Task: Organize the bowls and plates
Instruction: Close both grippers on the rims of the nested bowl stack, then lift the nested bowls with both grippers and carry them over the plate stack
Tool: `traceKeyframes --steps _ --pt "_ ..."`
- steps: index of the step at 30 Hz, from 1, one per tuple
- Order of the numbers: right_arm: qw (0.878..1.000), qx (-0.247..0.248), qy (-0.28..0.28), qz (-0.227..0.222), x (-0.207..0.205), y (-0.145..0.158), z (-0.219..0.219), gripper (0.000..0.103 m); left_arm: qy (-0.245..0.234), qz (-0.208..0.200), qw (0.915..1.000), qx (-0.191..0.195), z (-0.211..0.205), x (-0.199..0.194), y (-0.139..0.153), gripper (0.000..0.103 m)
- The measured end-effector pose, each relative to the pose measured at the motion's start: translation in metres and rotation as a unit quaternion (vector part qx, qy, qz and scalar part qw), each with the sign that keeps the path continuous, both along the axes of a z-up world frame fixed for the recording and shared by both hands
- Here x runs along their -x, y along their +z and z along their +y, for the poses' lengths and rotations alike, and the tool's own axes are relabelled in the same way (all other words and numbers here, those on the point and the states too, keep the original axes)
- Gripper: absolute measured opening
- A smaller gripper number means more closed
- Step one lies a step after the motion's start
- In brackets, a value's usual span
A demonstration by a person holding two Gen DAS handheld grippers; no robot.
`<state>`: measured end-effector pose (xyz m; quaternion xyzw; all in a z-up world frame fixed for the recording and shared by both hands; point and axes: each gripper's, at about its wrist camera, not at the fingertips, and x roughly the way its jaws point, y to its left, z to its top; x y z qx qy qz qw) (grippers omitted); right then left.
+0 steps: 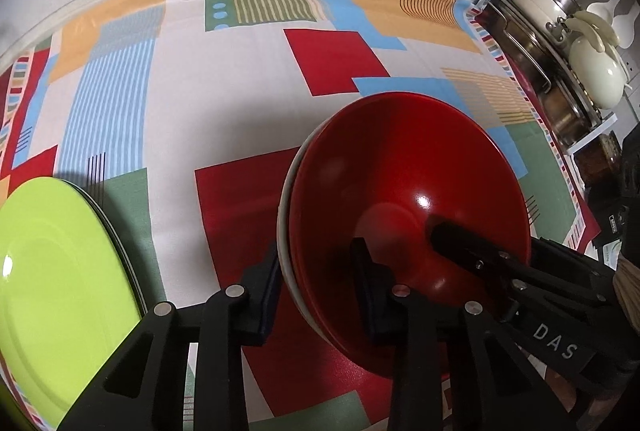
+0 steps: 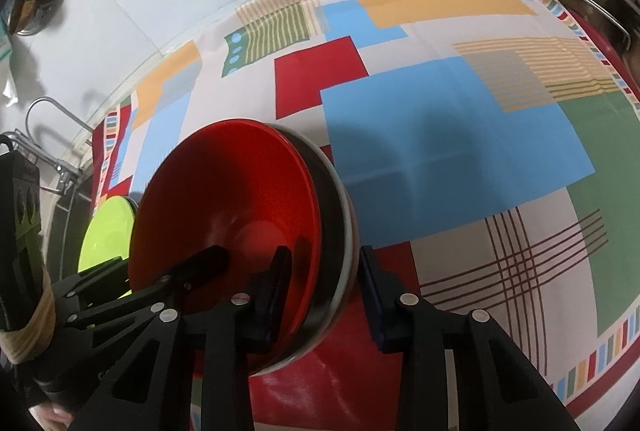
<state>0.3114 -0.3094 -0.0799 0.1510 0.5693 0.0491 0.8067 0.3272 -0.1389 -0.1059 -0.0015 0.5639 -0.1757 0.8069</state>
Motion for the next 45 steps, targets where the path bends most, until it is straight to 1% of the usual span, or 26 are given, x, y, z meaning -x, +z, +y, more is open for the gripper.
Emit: traceKeyframes --steps 7,14,18,27,35,45 --pt "1.000 0.028 0.003 -0.001 0.000 0.002 0.004 0.029 0.003 0.000 1.0000 -0.004 -0.001 0.001 0.001 0.033" --pt "1.000 0.028 -0.005 0.002 0.001 0.003 0.004 0.027 0.009 0.002 0.9999 -0.011 0.000 0.001 0.002 0.033" --pt "1.000 0.023 -0.006 0.000 0.002 0.004 0.003 0.026 0.018 -0.004 0.9997 -0.014 0.002 0.002 0.005 0.032" --pt "1.000 0.018 -0.002 -0.008 0.004 0.016 0.010 0.026 0.037 -0.021 0.9991 -0.005 0.016 0.009 0.020 0.032" --pt "1.000 0.015 0.010 -0.025 0.009 0.034 0.034 0.026 0.057 -0.039 0.9976 0.002 0.052 0.021 0.042 0.031" --pt "0.998 0.004 0.046 -0.043 0.021 0.056 0.093 0.026 0.091 -0.065 0.9937 -0.004 0.115 0.041 0.069 0.031"
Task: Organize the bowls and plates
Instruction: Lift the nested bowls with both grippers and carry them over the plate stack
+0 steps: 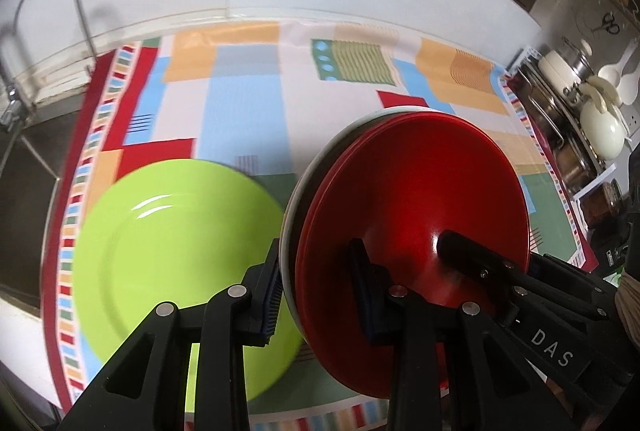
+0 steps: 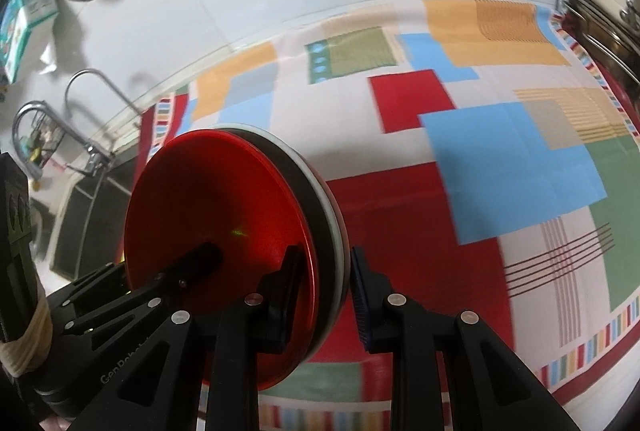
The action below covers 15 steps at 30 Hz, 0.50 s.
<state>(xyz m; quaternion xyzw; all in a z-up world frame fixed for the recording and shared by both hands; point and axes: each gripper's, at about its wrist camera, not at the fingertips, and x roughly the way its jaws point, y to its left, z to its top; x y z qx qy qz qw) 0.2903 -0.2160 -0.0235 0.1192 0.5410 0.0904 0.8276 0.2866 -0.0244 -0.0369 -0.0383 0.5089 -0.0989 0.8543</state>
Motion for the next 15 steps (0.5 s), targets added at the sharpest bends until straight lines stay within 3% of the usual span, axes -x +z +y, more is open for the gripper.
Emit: traceKeyframes --steps 15 --pt "0.999 -0.011 0.042 -0.016 0.012 0.018 0.080 0.026 0.042 -0.014 0.9990 0.000 0.080 0.023 0.015 0.031"
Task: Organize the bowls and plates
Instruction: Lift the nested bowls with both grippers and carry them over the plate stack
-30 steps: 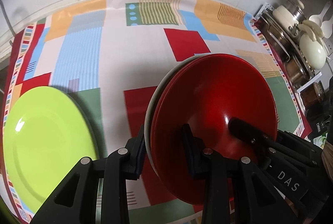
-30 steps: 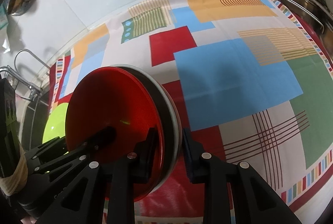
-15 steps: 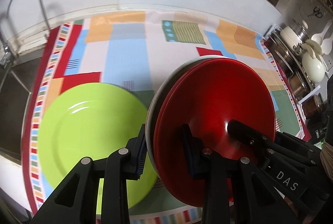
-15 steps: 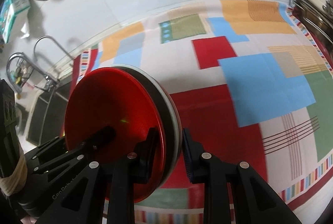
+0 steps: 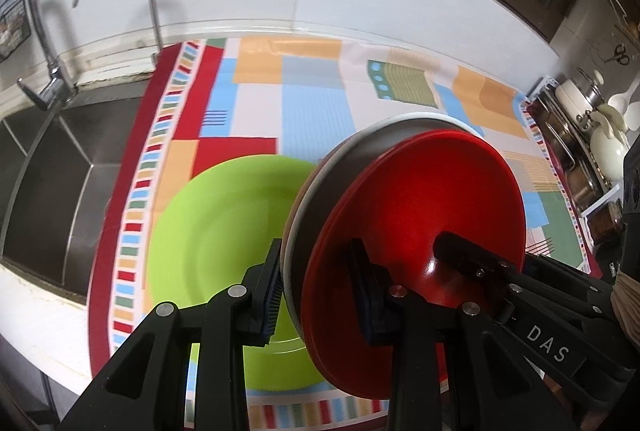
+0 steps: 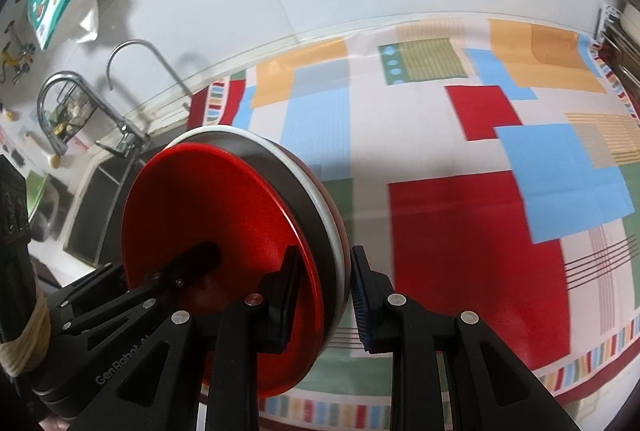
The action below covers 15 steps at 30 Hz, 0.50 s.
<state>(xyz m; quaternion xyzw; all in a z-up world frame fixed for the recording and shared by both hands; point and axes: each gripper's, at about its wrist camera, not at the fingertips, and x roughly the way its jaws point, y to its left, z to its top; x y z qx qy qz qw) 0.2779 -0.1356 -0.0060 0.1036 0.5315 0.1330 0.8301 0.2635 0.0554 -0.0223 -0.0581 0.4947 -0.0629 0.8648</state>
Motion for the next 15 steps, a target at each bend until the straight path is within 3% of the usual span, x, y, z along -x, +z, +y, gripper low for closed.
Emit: traceKeyframes --steps 15 --pt "0.998 -0.009 0.036 0.049 -0.006 -0.029 0.061 0.026 0.036 0.047 0.9982 -0.004 0.055 0.002 -0.032 0.031"
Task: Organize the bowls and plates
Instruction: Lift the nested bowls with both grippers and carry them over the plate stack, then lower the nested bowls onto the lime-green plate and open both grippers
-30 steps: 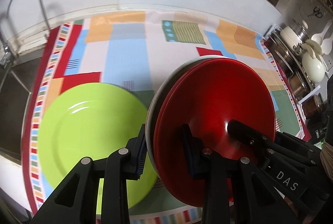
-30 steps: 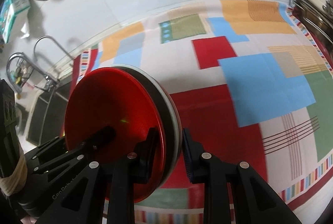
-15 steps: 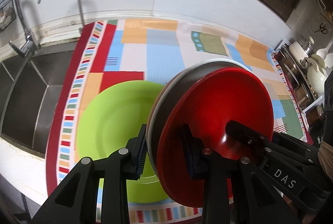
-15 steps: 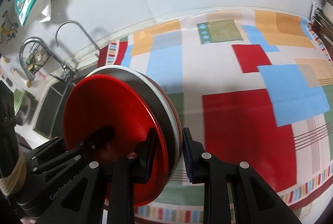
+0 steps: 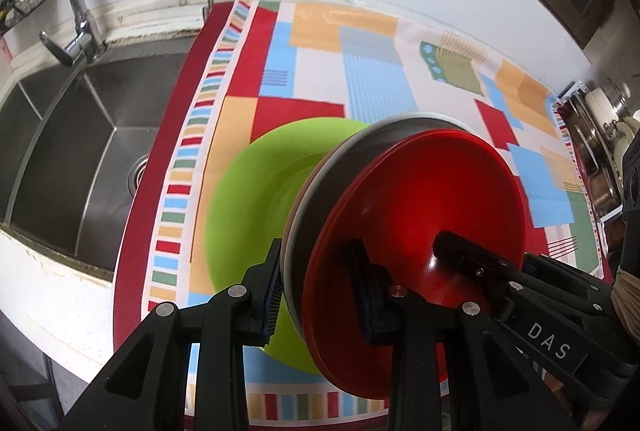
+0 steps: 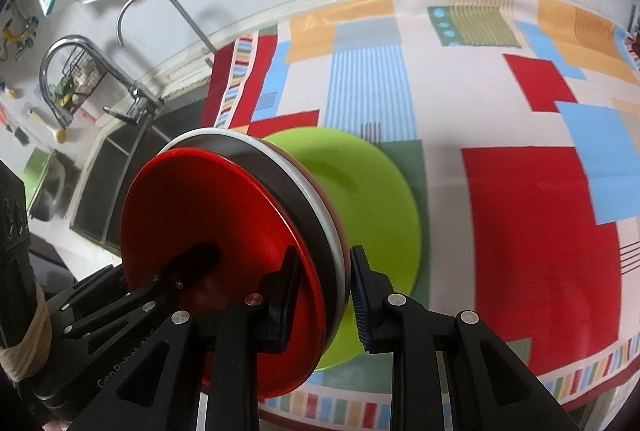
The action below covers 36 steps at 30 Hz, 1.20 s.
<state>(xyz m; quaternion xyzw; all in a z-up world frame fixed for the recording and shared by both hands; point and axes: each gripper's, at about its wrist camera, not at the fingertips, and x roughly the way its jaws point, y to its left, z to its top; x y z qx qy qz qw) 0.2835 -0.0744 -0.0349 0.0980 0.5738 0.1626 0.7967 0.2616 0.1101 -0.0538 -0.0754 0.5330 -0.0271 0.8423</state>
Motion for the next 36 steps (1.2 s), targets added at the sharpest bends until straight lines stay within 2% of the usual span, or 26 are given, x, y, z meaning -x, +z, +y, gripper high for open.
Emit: traceKeyframes --steps 12,23,30,33,34,36 --pt "0.999 0.002 0.002 0.044 -0.009 -0.028 0.012 0.026 -0.005 0.027 0.9996 0.003 0.007 -0.012 -0.020 0.031" --pt "0.999 0.015 0.004 0.032 -0.020 -0.032 0.015 0.026 -0.003 0.038 0.9991 0.019 0.013 -0.027 -0.030 0.031" --pt "0.999 0.025 0.008 0.024 -0.023 -0.031 0.018 0.026 -0.008 0.034 0.9992 0.020 0.014 -0.029 -0.031 0.031" --pt "0.999 0.028 0.010 0.020 -0.023 -0.031 0.019 0.027 -0.011 0.020 0.9997 0.008 0.014 -0.027 -0.027 0.031" --pt "0.999 0.030 0.010 0.018 -0.022 -0.031 0.019 0.027 -0.011 0.011 0.9999 0.001 0.014 -0.026 -0.024 0.032" --pt "0.999 0.031 0.009 0.012 -0.021 -0.029 0.020 0.028 -0.010 -0.006 0.9999 -0.009 0.015 -0.024 -0.016 0.042"
